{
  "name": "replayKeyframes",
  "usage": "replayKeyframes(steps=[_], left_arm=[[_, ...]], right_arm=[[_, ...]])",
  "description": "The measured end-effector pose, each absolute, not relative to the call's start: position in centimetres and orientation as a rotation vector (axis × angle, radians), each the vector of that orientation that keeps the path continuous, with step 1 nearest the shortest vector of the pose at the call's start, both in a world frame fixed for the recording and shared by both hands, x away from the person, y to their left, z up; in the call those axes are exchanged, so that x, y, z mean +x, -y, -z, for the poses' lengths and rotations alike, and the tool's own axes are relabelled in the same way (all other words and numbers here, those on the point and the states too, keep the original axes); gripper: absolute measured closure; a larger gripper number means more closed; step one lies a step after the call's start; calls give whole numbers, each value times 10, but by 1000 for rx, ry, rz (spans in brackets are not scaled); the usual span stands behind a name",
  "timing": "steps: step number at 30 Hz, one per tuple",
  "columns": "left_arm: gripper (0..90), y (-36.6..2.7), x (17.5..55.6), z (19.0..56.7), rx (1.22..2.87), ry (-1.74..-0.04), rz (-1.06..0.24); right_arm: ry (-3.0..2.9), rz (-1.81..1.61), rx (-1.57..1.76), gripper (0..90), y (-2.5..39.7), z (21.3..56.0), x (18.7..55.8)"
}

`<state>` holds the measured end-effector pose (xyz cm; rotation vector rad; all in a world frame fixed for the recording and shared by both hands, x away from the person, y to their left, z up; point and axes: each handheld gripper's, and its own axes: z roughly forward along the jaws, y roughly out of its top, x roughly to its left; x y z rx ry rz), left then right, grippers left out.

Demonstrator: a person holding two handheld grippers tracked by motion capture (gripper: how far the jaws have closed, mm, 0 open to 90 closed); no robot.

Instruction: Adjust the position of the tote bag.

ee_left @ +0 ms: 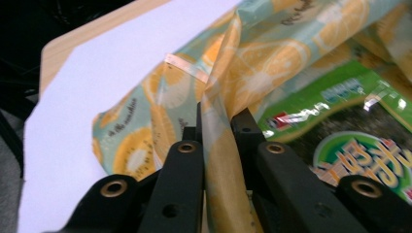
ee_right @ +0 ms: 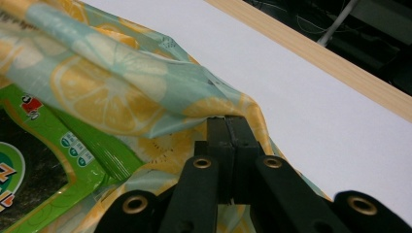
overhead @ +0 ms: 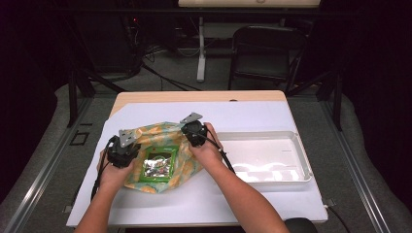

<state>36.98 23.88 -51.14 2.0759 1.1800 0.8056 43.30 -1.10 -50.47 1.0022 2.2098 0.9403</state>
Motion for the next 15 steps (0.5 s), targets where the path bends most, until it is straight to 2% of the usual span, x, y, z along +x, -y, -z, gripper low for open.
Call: replayKeyframes(steps=[15], left_arm=[[890, -253, 399, 516, 1983, -1285, -751]], right_arm=[[-2210, -874, 969, 900, -1, 509, 427]])
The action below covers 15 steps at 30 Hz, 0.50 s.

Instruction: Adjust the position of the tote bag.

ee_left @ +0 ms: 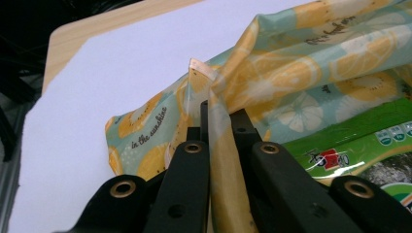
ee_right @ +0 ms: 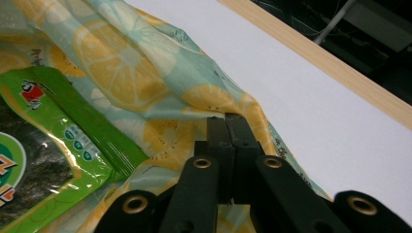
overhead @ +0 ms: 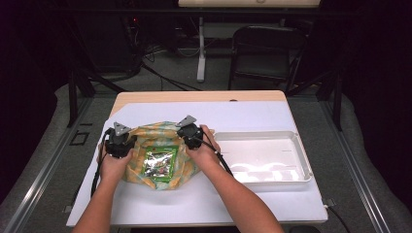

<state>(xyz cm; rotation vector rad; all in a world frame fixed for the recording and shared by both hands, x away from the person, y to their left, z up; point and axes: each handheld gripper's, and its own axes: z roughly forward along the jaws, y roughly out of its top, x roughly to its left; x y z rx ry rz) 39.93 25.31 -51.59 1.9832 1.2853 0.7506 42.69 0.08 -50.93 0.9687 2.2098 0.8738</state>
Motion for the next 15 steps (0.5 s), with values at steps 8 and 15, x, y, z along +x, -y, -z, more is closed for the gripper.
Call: replayKeyframes(steps=[8, 15], left_arm=[[890, -256, 412, 526, 1984, -1320, -699], [893, -255, 418, 535, 2011, -1341, -661]], right_arm=[[-2224, -839, 994, 900, -2, 517, 434], [-2246, -817, 1028, 900, 0, 525, 441]])
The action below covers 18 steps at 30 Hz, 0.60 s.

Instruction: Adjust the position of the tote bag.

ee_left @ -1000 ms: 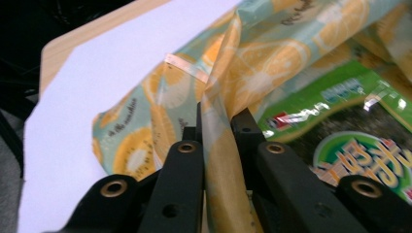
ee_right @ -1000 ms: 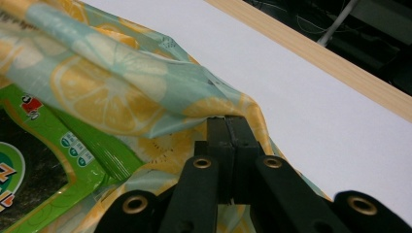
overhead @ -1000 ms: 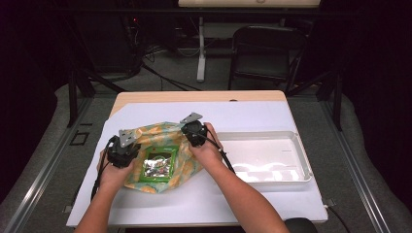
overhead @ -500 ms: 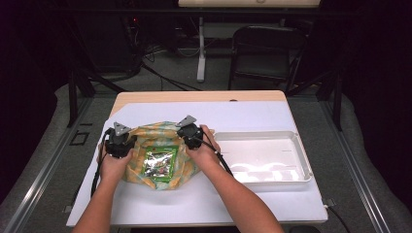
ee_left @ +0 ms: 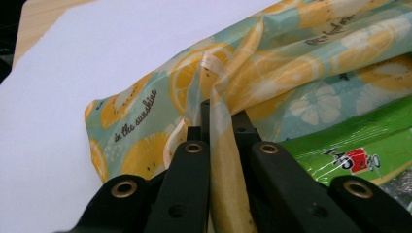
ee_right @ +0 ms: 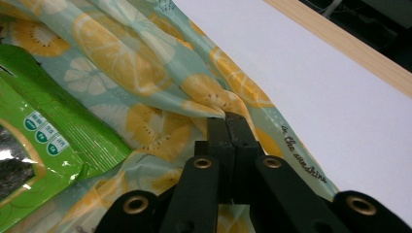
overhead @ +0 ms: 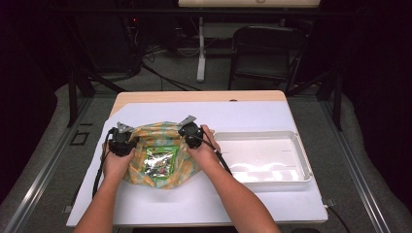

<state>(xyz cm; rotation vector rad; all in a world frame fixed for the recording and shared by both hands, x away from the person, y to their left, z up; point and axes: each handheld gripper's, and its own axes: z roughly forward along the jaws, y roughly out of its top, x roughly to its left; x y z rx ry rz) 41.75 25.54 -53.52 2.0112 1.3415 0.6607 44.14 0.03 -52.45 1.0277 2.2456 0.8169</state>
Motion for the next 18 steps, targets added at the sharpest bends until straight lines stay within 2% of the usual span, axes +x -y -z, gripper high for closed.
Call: replayKeyframes(steps=[18], left_arm=[[890, -258, 425, 552, 2069, -1398, -594]], right_arm=[[-2331, -750, 1091, 900, -4, 536, 453]])
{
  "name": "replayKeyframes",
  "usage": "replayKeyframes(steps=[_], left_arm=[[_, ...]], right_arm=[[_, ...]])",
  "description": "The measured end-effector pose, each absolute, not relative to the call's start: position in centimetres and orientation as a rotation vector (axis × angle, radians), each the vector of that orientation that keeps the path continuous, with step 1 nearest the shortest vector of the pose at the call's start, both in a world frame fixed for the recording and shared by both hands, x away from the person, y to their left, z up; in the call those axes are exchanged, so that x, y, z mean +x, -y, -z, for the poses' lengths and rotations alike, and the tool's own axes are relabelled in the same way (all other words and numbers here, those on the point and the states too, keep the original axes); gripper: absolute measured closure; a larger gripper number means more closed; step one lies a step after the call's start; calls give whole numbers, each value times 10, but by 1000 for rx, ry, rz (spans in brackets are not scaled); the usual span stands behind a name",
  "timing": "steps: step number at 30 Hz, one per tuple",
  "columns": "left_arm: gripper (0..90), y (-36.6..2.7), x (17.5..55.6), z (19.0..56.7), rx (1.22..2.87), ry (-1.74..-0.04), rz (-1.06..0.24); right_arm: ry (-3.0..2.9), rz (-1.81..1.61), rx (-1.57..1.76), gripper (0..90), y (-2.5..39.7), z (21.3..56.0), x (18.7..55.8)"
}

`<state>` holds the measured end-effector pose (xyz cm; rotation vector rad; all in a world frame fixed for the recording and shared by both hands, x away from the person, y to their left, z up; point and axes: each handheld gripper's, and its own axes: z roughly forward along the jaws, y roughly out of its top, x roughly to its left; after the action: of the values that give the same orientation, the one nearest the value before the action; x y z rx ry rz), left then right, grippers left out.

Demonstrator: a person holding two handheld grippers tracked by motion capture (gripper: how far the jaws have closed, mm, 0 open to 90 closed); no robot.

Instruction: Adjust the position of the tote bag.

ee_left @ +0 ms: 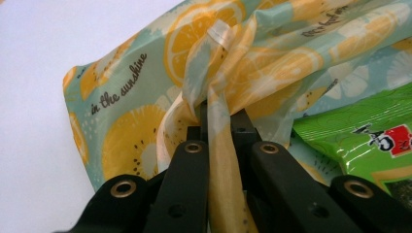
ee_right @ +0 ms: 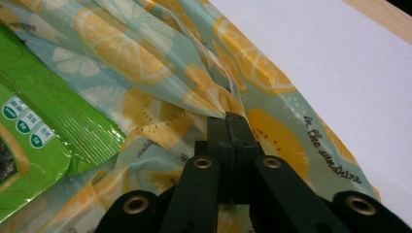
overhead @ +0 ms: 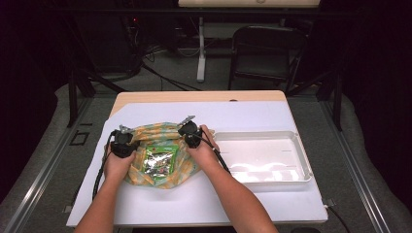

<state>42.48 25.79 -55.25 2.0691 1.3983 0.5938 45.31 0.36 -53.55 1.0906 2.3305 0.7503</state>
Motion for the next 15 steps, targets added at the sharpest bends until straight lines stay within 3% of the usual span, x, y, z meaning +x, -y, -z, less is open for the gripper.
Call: replayKeyframes(steps=[15], left_arm=[[887, -259, 426, 557, 2068, -1408, -583]], right_arm=[[-2360, -744, 1151, 900, -4, 541, 457]])
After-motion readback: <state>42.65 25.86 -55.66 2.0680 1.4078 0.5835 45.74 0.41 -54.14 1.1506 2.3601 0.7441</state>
